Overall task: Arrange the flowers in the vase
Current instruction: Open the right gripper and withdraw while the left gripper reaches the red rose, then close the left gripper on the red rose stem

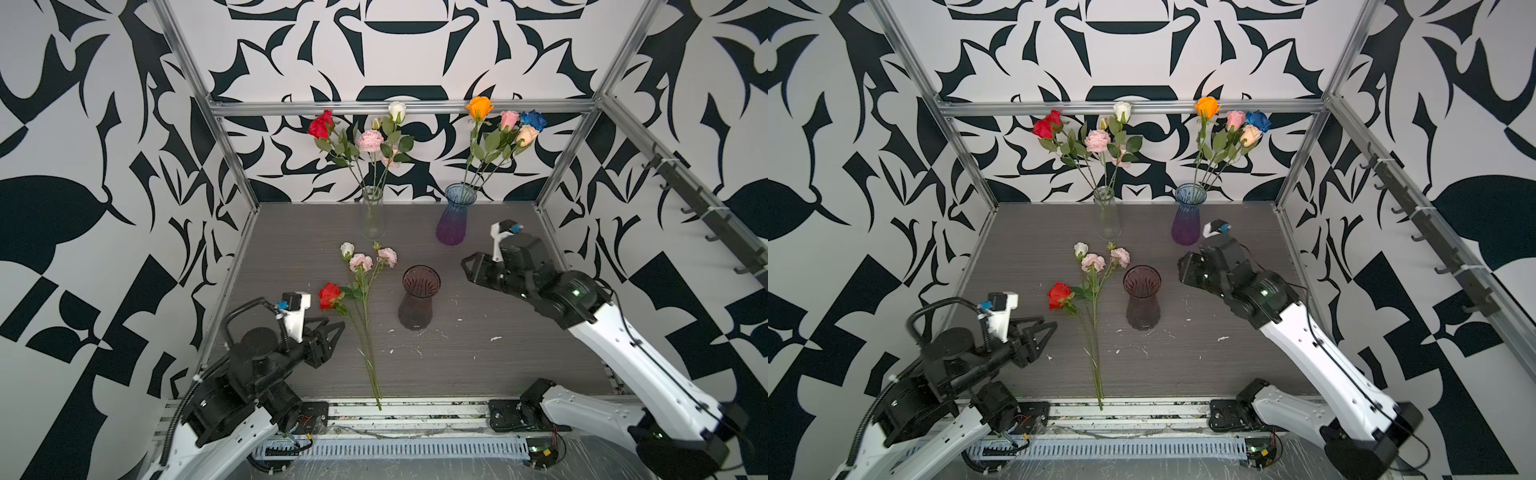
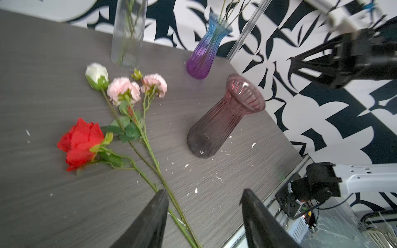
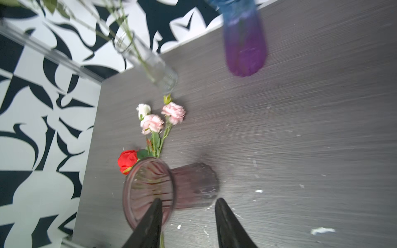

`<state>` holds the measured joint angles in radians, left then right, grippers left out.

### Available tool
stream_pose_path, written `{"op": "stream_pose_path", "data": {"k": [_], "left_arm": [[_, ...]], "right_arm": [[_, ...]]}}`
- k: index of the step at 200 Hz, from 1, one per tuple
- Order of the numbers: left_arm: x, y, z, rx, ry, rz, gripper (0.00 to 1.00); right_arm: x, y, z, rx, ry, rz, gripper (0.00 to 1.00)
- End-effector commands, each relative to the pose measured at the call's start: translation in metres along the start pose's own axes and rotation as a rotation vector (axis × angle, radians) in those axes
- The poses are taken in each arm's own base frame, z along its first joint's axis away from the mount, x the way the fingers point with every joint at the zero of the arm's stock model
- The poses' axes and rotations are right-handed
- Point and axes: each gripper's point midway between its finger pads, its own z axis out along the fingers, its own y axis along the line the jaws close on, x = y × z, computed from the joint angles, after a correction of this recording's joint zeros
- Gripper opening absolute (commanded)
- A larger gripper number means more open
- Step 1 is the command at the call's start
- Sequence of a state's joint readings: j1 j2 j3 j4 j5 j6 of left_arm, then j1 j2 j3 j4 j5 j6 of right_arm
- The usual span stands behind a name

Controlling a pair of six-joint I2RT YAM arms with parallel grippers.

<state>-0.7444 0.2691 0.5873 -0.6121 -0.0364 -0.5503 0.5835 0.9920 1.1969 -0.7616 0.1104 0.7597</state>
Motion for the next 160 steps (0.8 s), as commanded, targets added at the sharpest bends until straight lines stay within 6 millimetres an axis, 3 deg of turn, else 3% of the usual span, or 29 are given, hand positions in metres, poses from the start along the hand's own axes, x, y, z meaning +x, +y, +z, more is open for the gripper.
{"op": "stream_pose_path", "data": {"k": [1, 34, 51, 71, 101, 160], "left_arm": [[0.024, 0.014, 0.033, -0.031, 0.067, -0.177, 0.5], [0.071, 0.064, 0.056, -0.28, 0.204, -0.309, 0.41], [0.083, 0.077, 0.063, -0.365, 0.255, -0.309, 0.41], [0.092, 0.086, 0.073, -0.43, 0.314, -0.288, 0.41], [0.095, 0.089, 0.09, -0.463, 0.368, -0.26, 0.41], [0.084, 0.099, 0.118, -0.573, 0.403, -0.207, 0.43]], "right_arm": [[0.037, -0.042, 0.002, 0.093, 0.082, -0.025, 0.44], [0.096, -0.091, 0.008, 0.17, 0.196, -0.023, 0.42], [0.129, -0.112, 0.016, 0.189, 0.263, 0.011, 0.42], [0.154, -0.127, 0.025, 0.186, 0.295, 0.044, 0.42], [0.176, -0.151, 0.035, 0.232, 0.304, 0.047, 0.41], [0.2, -0.175, 0.056, 0.276, 0.319, 0.049, 0.39]]}}
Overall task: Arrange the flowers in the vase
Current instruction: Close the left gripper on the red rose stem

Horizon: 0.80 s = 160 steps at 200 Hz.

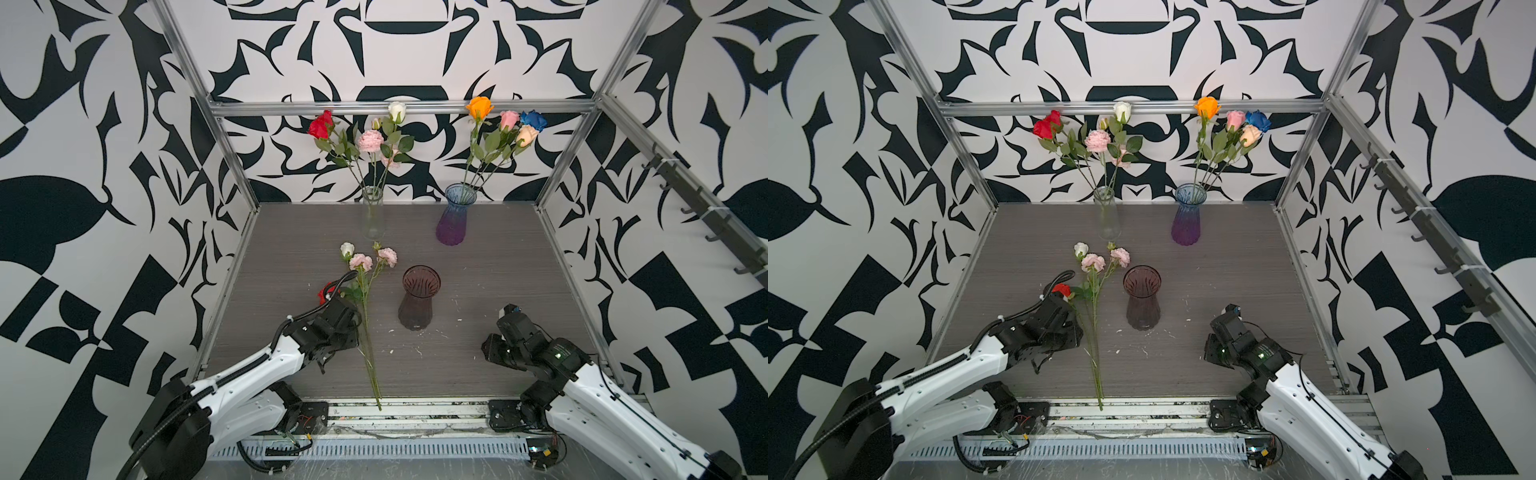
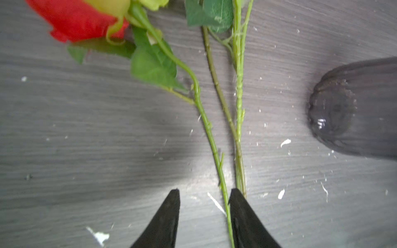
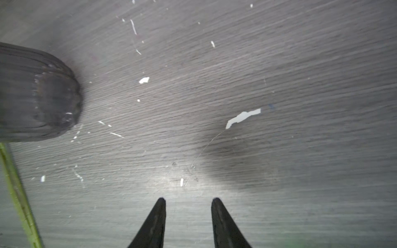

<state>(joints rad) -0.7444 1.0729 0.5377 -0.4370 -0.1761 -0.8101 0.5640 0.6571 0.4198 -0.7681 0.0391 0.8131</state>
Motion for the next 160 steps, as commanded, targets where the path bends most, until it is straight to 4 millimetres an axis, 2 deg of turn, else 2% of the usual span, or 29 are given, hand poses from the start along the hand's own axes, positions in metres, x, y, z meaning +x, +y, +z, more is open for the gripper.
{"op": "stream_pose_path", "data": {"k": [1, 23, 62, 114, 160], "left_arm": [[-0.022, -0.007, 0.002, -0.042, -0.047, 0.005, 0.43], [-0.031, -0.008, 0.008, -0.111, -0.032, 0.014, 0.41], [-0.036, -0.008, 0.024, -0.225, 0.037, 0.03, 0.31], [-0.036, 0.01, 0.029, -0.379, 0.057, -0.04, 0.32], [-0.035, 0.008, 0.039, -0.393, 0.066, -0.077, 0.32]], "right_arm": [[-0.004, 0.0, 0.011, -0.006, -0.036, 0.02, 0.39], [0.002, 0.0, 0.021, -0.036, -0.034, 0.02, 0.34], [-0.001, 0.003, 0.02, -0.044, -0.044, 0.001, 0.34], [-0.001, 0.007, 0.018, -0.069, -0.052, -0.006, 0.34], [0.0, 0.009, 0.018, -0.086, -0.046, -0.015, 0.34]]}}
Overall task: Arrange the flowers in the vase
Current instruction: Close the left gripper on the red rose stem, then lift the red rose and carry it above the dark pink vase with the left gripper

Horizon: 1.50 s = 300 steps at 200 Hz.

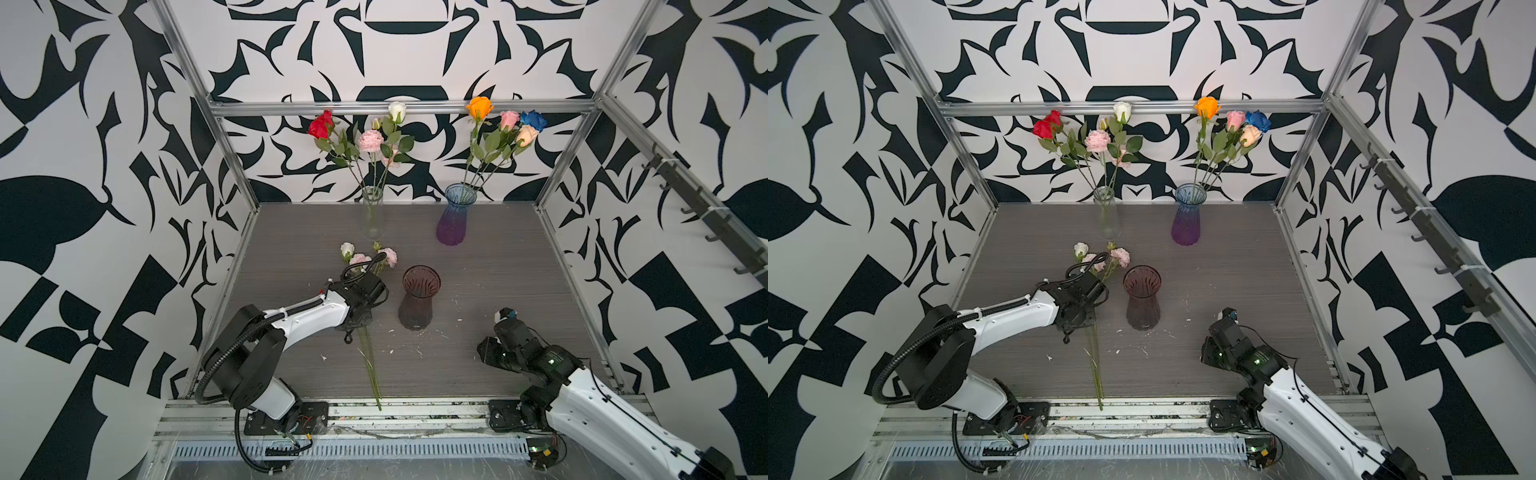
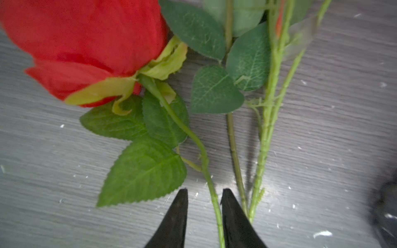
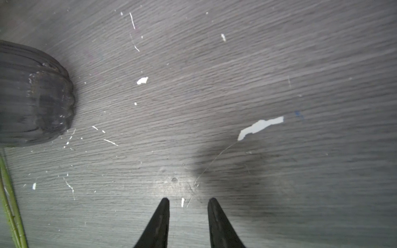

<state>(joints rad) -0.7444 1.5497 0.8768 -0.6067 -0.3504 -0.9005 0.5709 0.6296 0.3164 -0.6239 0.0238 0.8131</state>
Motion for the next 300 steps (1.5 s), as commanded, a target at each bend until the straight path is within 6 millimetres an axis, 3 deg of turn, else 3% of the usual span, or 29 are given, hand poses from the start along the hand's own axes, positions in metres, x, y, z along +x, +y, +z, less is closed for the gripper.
{"op": "stream_pose_path", "data": {"k": [1, 85, 115, 141, 168, 209, 233, 251, 275, 300], "left_arm": [[-0.002, 0.006, 0.001, -0.05, 0.005, -0.046, 0.32], [0.006, 0.004, 0.017, -0.096, 0.06, -0.087, 0.31], [0.009, 0.009, 0.018, -0.123, 0.067, -0.115, 0.18], [0.001, 0.025, 0.007, -0.176, 0.015, -0.166, 0.0], [-0.021, 0.046, -0.02, -0.192, -0.08, -0.226, 0.0], [-0.066, 0.079, -0.093, -0.168, -0.284, -0.271, 0.0], [-0.097, 0.072, -0.149, 0.019, -0.458, -0.258, 0.0], [-0.132, 0.048, -0.213, 0.291, -0.687, -0.235, 0.0], [-0.165, 0.021, -0.322, 0.673, -1.011, -0.21, 0.0], [-0.189, -0.009, -0.402, 0.905, -1.124, -0.167, 0.0]], "right_arm": [[-0.003, 0.006, -0.001, -0.025, -0.013, -0.011, 0.34], [-0.005, 0.005, -0.002, -0.022, -0.025, -0.01, 0.34], [-0.005, 0.005, -0.002, -0.021, -0.024, -0.009, 0.34], [-0.004, 0.004, -0.002, -0.019, -0.024, -0.008, 0.34], [-0.004, 0.005, -0.002, -0.022, -0.021, -0.008, 0.34], [-0.003, 0.005, -0.001, -0.025, -0.014, -0.009, 0.34], [-0.004, 0.007, -0.002, -0.033, -0.016, -0.011, 0.34], [-0.003, 0.008, -0.003, -0.04, -0.013, -0.011, 0.34], [-0.001, 0.008, -0.003, -0.044, -0.011, -0.01, 0.34], [-0.002, 0.008, -0.003, -0.046, -0.014, -0.009, 0.34]]}}
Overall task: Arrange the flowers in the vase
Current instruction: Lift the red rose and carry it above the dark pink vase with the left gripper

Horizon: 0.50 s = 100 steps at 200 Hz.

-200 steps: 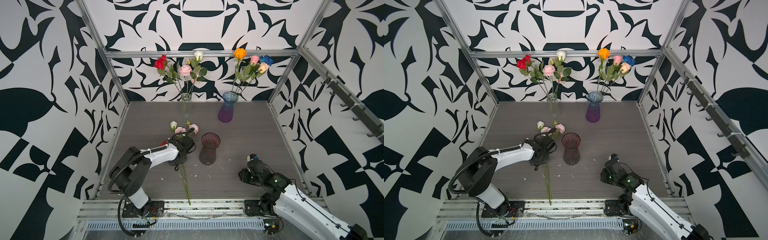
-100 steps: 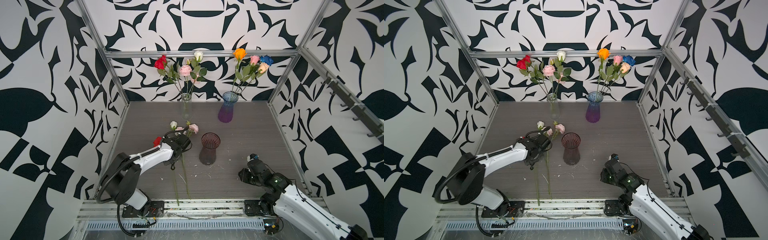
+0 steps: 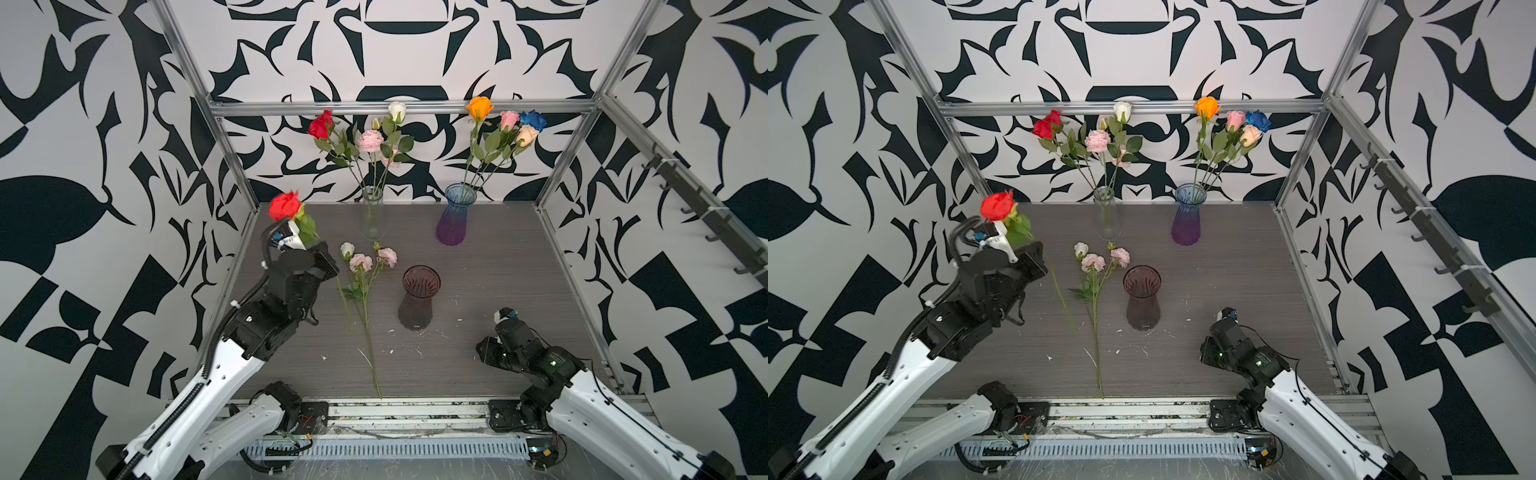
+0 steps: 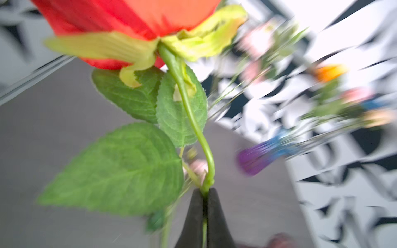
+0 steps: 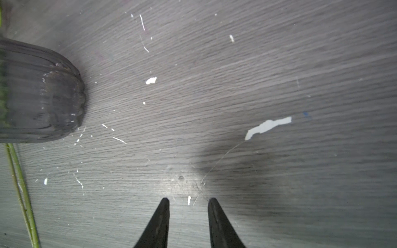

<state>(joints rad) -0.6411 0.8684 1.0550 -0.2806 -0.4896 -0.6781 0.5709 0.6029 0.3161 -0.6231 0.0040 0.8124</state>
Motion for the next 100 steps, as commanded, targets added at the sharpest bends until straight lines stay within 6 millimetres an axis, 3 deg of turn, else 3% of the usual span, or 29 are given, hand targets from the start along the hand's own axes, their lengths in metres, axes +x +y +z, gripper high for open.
{"op": "stream_pose_path", "data": {"k": [1, 24, 43, 63, 70, 100], "left_arm": [[-0.065, -0.09, -0.003, 0.327, -0.166, 0.012, 0.0], [-0.079, -0.151, 0.005, 0.531, -0.14, 0.019, 0.0], [-0.081, -0.186, 0.01, 0.655, -0.185, 0.035, 0.0], [-0.077, -0.209, 0.015, 0.712, -0.199, 0.054, 0.0], [-0.062, -0.214, 0.032, 0.703, -0.164, 0.062, 0.0], [-0.029, -0.23, 0.036, 0.743, -0.129, 0.13, 0.0]], "right_arm": [[-0.002, 0.003, 0.0, -0.013, -0.01, -0.009, 0.34], [-0.002, 0.003, 0.0, -0.011, -0.006, -0.011, 0.34], [-0.001, 0.003, 0.0, -0.012, -0.003, -0.011, 0.34], [0.0, 0.003, -0.002, -0.015, -0.005, -0.01, 0.34], [0.0, 0.002, -0.003, -0.017, -0.006, -0.008, 0.34], [0.0, 0.002, -0.006, -0.032, -0.021, 0.0, 0.34]]}}
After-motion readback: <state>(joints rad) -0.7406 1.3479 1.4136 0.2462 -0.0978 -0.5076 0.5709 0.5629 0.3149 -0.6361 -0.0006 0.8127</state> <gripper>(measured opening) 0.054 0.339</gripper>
